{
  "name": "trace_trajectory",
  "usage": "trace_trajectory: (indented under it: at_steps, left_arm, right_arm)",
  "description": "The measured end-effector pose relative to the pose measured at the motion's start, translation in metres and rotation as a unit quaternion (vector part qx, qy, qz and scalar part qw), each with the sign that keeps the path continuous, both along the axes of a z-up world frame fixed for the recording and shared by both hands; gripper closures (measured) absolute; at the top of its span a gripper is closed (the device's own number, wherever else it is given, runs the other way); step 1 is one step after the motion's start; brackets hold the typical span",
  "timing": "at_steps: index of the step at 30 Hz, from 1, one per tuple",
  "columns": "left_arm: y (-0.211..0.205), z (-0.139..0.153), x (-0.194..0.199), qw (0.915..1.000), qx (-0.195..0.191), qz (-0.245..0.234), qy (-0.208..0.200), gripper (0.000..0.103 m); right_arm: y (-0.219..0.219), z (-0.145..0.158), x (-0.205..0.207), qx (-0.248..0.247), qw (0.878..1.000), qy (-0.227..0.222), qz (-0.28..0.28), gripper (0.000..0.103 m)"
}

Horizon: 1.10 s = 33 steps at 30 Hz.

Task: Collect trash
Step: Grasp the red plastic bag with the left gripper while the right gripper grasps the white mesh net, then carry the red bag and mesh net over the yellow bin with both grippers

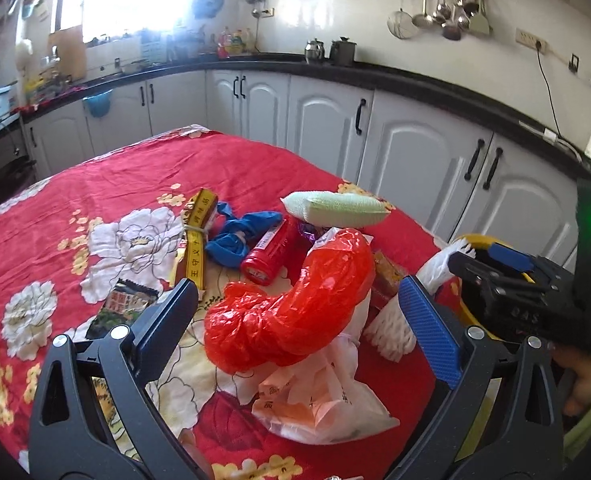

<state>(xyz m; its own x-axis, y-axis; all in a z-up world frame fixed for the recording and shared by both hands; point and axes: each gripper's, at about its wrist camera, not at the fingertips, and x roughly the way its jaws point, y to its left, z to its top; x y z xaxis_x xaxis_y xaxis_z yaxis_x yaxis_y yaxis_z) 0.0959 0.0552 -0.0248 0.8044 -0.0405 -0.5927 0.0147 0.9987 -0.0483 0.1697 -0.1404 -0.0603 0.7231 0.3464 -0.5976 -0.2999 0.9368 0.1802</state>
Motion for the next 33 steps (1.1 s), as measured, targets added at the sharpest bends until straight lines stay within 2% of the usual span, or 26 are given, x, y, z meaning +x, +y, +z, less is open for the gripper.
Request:
trace_trajectory:
  at_steps: [2, 4, 5, 8, 10, 11, 12, 13, 14, 16, 19, 24, 33]
  left_arm:
    - [0.000, -0.003, 0.003, 1.0000, 0.000, -0.001, 0.006, 0.011]
    - [0.002, -0.006, 0.006, 0.9999, -0.007, 0.003, 0.014, 0.017]
    - [0.003, -0.008, 0.007, 0.9998, -0.008, 0.005, 0.017, 0.018]
    - [0.005, -0.011, 0.008, 0.9996, -0.013, 0.006, 0.023, 0.028]
    - [0.007, -0.013, 0.008, 0.9995, -0.014, 0.005, 0.028, 0.036]
    - [0.007, -0.013, 0.009, 0.9995, -0.016, 0.004, 0.029, 0.038]
    - [0.009, -0.014, 0.009, 0.9994, -0.019, 0.003, 0.030, 0.046]
    - [0.011, -0.015, 0.009, 0.9992, -0.023, 0.002, 0.032, 0.055]
    - [0.012, -0.016, 0.009, 0.9991, -0.026, 0.003, 0.035, 0.059]
    - [0.016, -0.017, 0.009, 0.9988, -0.033, 0.003, 0.037, 0.078]
    - [0.021, -0.015, 0.008, 0.9987, -0.037, 0.004, 0.034, 0.087]
    - [0.032, -0.003, 0.002, 0.9989, -0.044, 0.011, 0.014, 0.095]
    - [0.035, 0.034, -0.011, 0.9980, -0.050, 0.016, -0.036, 0.097]
  right_arm:
    - [0.000, -0.005, 0.005, 0.005, 1.000, 0.015, 0.003, 0.027]
    - [0.001, -0.008, 0.008, 0.011, 1.000, 0.027, 0.004, 0.041]
    - [0.001, -0.010, 0.009, 0.015, 0.999, 0.032, 0.007, 0.044]
    - [0.001, -0.013, 0.009, 0.021, 0.999, 0.038, 0.014, 0.063]
    - [0.000, -0.011, 0.007, 0.025, 0.999, 0.034, 0.018, 0.082]
    - [-0.001, -0.011, 0.006, 0.028, 0.999, 0.032, 0.020, 0.086]
    - [-0.002, -0.009, 0.005, 0.032, 0.999, 0.030, 0.022, 0.091]
    - [-0.003, -0.007, 0.003, 0.036, 0.999, 0.026, 0.022, 0.092]
    - [-0.004, -0.005, 0.002, 0.039, 0.999, 0.024, 0.024, 0.092]
    - [-0.003, -0.001, -0.001, 0.042, 0.998, 0.018, 0.031, 0.095]
    - [-0.003, 0.006, -0.004, 0.043, 0.998, 0.004, 0.037, 0.096]
    - [0.001, 0.020, -0.010, 0.050, 0.998, -0.015, 0.046, 0.096]
    - [-0.007, 0.052, -0.025, 0.068, 0.994, -0.064, 0.049, 0.097]
